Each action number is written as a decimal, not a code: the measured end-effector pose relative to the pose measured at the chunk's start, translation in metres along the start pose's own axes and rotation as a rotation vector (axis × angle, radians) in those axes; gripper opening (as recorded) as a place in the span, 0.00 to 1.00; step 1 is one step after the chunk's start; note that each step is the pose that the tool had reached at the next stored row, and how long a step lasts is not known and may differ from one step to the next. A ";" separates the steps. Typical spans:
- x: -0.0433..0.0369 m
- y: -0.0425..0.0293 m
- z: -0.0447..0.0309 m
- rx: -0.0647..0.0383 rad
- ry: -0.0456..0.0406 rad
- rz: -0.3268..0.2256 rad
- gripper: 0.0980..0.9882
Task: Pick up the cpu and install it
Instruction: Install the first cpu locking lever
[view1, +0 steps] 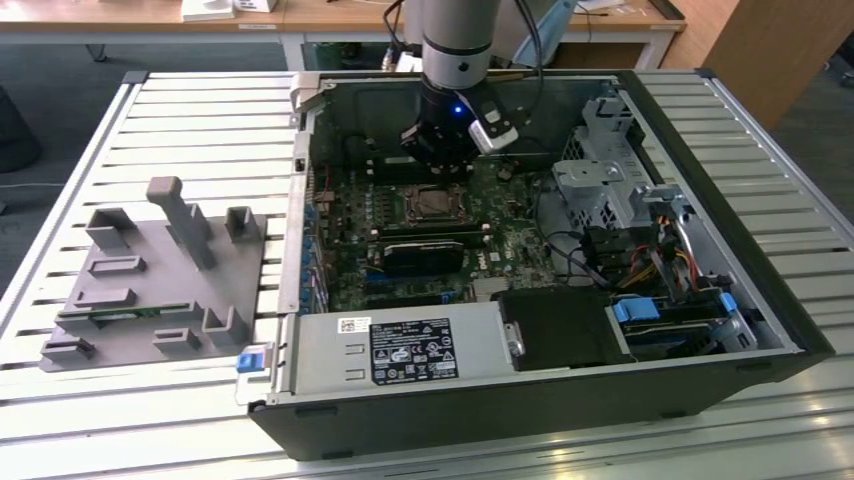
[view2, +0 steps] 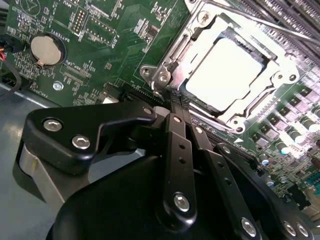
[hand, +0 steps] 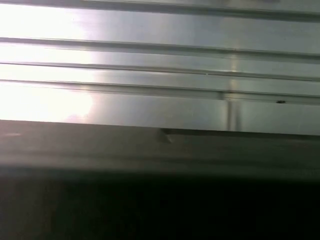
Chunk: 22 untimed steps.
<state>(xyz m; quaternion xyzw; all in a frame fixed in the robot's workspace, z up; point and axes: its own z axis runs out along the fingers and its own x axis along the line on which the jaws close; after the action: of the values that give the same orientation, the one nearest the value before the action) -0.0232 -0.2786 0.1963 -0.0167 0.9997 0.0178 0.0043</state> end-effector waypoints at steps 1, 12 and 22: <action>-0.0001 0.0001 0.0001 -0.003 -0.0003 0.000 0.01; -0.0002 0.0009 -0.0144 -0.003 -0.0005 0.000 0.01; -0.0001 -0.0024 -0.0151 -0.003 -0.0006 0.000 0.01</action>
<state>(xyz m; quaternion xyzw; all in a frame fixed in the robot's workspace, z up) -0.0231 -0.2816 0.2113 -0.0166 0.9997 0.0195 0.0045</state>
